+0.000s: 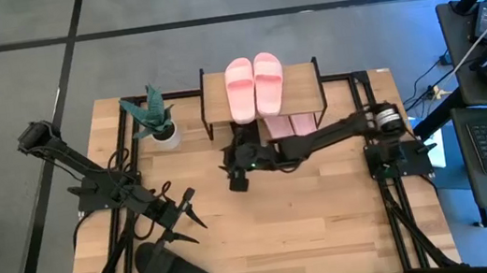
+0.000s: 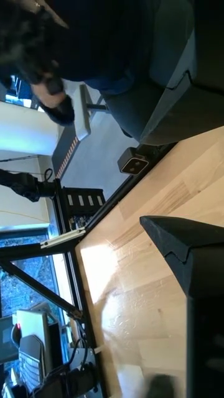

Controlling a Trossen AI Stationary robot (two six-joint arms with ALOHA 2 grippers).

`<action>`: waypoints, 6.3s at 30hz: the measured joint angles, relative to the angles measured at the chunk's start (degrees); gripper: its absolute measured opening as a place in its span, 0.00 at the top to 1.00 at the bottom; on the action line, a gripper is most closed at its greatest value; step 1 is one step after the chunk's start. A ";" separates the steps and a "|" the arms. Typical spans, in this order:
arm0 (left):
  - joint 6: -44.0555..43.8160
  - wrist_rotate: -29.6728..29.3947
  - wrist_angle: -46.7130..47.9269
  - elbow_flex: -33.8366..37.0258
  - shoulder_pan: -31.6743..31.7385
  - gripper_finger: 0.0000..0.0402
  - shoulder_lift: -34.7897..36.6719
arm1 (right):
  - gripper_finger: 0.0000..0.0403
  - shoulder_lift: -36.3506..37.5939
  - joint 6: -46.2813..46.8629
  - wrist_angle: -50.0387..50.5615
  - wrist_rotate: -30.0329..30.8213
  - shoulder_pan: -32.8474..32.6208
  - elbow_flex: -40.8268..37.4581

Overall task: Pick and place slides into the shelf
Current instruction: Put the black slipper under the shelf

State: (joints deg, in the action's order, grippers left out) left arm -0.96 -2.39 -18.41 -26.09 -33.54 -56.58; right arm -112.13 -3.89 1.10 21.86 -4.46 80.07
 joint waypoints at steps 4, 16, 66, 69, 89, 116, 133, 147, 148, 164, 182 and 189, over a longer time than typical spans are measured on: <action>-0.01 0.00 -0.01 0.00 0.00 0.53 0.00 | 0.40 6.74 0.21 5.86 0.06 -3.25 -0.53; -0.46 0.04 0.44 -0.02 -0.35 0.53 -0.03 | 0.40 35.79 9.40 13.67 6.64 -11.62 -24.26; -91.69 -6.42 95.18 -70.68 -12.44 0.53 -45.18 | 0.40 63.93 24.77 12.07 22.17 -17.04 -55.17; -99.13 1.25 101.27 -74.08 -12.18 0.53 -48.91 | 0.40 62.29 26.67 12.12 22.17 -17.04 -55.17; -105.51 19.52 108.41 -77.01 -9.37 0.53 -60.41 | 0.40 51.26 33.59 8.80 22.16 -17.04 -55.17; -102.98 28.33 99.69 -60.46 -9.33 0.53 -60.52 | 0.40 51.56 30.39 4.93 22.19 -17.04 -55.17; -103.57 21.13 98.06 -58.12 -9.35 0.53 -60.52 | 0.40 51.56 30.41 4.62 22.17 -17.04 -55.17; -103.37 22.46 98.44 -58.12 -9.38 0.59 -60.51 | 0.40 51.58 29.69 4.64 22.15 -17.04 -55.17; -102.31 22.48 98.48 -58.12 -9.35 0.61 -60.50 | 0.40 51.58 29.00 4.64 22.17 -17.06 -55.17; -99.96 22.77 98.89 -58.16 -9.35 0.98 -60.48 | 0.40 51.56 27.61 4.66 22.13 -17.06 -55.17; -75.76 -5.70 108.41 -70.27 -2.47 0.99 -57.34 | 0.40 51.55 27.35 4.62 22.15 -17.06 -55.15; -59.35 -16.35 108.39 -71.32 4.80 0.99 -58.30 | 0.40 51.57 27.33 4.46 22.15 -17.04 -55.12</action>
State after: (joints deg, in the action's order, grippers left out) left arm -60.32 -18.74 89.97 -97.41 -28.74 -114.87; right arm -60.57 23.44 5.55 44.01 -21.50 24.95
